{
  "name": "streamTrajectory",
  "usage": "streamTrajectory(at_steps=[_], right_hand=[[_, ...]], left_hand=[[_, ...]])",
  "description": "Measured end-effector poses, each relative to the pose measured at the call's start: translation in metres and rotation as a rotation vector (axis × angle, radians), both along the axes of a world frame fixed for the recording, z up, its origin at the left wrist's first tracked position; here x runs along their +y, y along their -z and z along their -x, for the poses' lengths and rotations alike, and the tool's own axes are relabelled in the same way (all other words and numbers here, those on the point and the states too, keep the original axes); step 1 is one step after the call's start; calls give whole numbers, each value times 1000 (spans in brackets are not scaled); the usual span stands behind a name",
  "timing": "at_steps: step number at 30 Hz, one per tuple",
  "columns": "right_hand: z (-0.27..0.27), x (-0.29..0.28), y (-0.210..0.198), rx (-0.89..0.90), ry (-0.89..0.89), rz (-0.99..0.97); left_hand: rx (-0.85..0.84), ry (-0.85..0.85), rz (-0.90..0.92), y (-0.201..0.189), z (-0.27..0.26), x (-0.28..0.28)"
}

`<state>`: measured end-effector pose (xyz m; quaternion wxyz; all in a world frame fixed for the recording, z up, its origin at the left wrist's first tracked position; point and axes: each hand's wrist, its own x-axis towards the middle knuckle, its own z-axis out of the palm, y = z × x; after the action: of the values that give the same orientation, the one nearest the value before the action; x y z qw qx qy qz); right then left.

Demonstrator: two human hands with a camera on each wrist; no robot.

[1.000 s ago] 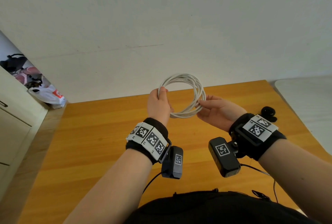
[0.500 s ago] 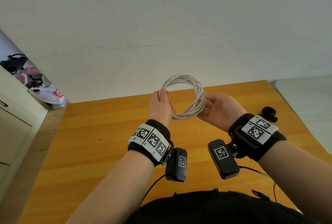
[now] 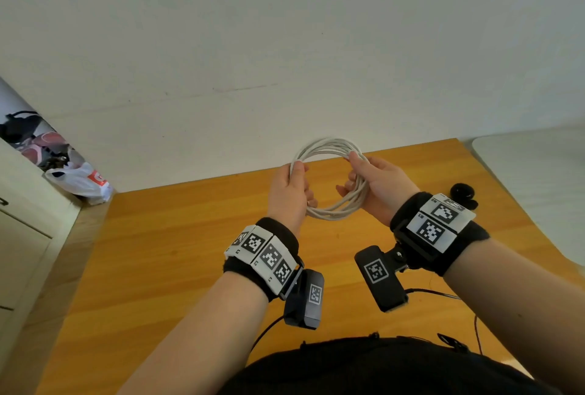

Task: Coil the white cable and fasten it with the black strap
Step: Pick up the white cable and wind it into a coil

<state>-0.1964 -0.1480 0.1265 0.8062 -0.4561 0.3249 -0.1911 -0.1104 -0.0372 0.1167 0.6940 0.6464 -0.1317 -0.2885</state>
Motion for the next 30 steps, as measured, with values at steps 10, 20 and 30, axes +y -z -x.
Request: streamTrajectory(at_steps=[10, 20, 30], right_hand=[[25, -8, -5, -5, 135, 84], [69, -47, 9, 208, 338, 248], [112, -101, 30, 256, 339, 193]], left_hand=[[120, 170, -69, -5, 21, -9], [-294, 506, -395, 2, 37, -47], [-238, 735, -605, -4, 52, -118]])
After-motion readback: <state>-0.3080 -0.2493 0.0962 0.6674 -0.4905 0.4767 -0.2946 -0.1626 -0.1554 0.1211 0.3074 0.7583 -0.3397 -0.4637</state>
